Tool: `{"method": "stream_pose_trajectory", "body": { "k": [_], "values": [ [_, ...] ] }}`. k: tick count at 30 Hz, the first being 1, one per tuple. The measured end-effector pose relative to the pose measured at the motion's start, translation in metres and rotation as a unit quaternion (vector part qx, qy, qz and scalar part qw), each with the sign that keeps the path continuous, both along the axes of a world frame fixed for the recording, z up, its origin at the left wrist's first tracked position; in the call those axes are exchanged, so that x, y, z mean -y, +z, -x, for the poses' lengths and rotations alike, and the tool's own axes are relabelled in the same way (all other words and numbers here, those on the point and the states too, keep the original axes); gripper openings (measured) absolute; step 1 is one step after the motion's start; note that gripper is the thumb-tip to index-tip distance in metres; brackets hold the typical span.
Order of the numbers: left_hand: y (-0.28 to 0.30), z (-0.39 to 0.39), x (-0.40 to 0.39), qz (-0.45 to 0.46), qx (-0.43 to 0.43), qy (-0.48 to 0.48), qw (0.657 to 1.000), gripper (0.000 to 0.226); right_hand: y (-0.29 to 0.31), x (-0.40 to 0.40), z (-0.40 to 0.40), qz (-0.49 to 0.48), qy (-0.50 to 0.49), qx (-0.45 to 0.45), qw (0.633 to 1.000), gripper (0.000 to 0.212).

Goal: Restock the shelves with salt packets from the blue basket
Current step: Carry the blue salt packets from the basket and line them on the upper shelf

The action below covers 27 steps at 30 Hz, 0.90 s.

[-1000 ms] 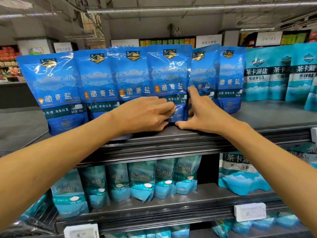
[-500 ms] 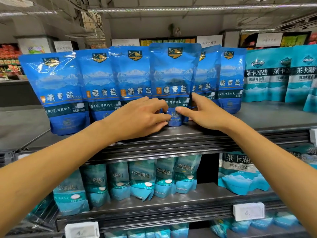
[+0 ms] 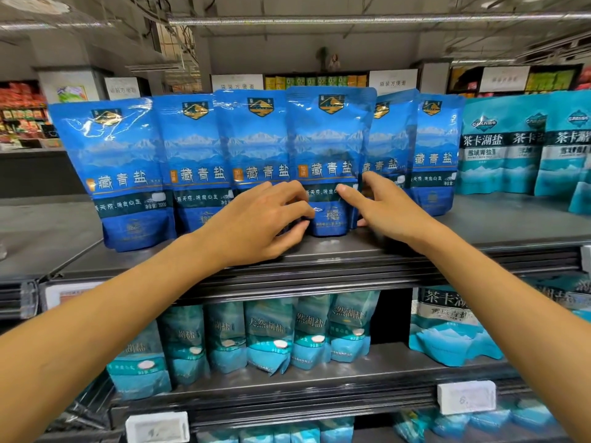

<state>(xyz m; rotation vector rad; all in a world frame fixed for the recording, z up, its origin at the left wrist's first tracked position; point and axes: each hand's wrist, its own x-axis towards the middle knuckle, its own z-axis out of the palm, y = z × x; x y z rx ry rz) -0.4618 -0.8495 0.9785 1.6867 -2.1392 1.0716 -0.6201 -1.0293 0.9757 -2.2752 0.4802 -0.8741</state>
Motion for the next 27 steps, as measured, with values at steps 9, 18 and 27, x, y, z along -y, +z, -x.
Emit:
{"method": "stream_pose_trajectory", "body": {
  "k": [9, 18, 27],
  "values": [
    [0.001, 0.005, -0.005, 0.059, 0.01, 0.003, 0.998, 0.022, -0.002, -0.001, 0.007, 0.031, -0.061, 0.01, 0.998, 0.048],
    [-0.024, 0.042, -0.066, 0.191, -0.383, -0.048, 0.903, 0.027, -0.022, -0.081, 0.052, 0.029, 0.042, 0.253, 0.966, 0.021],
    [-0.195, 0.071, -0.176, 0.244, -0.695, -0.007, 0.677, 0.02, -0.154, -0.174, 0.056, -0.238, 0.208, 0.168, 0.934, 0.017]
  ]
}}
